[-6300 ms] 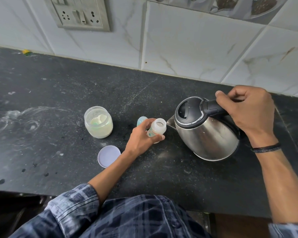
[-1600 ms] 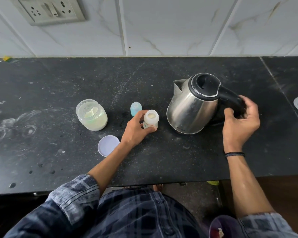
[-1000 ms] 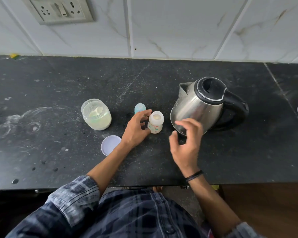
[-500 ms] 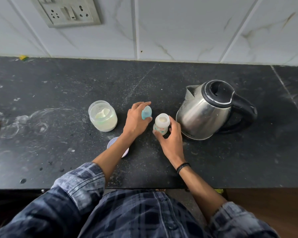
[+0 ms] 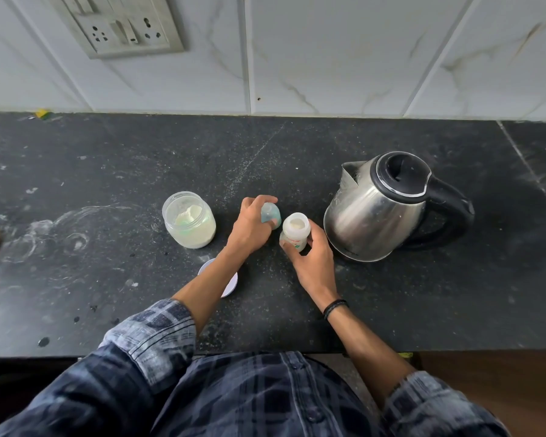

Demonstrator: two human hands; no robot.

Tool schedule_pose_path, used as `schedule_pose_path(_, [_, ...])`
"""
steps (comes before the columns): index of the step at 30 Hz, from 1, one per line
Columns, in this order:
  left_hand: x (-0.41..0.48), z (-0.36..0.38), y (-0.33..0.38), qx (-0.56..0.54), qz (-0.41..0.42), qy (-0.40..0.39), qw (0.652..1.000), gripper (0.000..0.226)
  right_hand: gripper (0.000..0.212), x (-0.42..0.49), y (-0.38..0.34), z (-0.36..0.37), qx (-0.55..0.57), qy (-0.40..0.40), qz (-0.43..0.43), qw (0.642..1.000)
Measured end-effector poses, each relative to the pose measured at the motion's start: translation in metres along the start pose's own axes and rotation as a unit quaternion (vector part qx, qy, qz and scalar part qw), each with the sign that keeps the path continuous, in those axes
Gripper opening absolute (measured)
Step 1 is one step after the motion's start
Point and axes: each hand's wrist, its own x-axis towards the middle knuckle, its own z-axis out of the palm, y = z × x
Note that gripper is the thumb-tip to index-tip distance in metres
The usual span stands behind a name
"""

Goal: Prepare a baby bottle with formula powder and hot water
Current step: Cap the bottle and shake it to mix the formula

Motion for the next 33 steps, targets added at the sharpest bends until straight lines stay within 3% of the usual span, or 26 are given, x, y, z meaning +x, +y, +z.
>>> schedule_pose_path(13, [-0.026,-0.021,0.032,-0.162,0.09,0.016,0.983,0.048,0.054,0.003,0.002,0.0,0.021,-0.015,-0.001,1.0])
schedule_pose_path(23, [-0.037,-0.021,0.037,-0.157,0.158,-0.048,0.974,0.051,0.048,0.005,0.001,-0.002,0.016,-0.032,-0.002,0.999])
schedule_pose_path(33, [-0.038,-0.015,0.035,-0.133,0.184,-0.06,0.972,0.05,0.05,0.01,-0.001,-0.007,-0.012,-0.045,0.005,0.999])
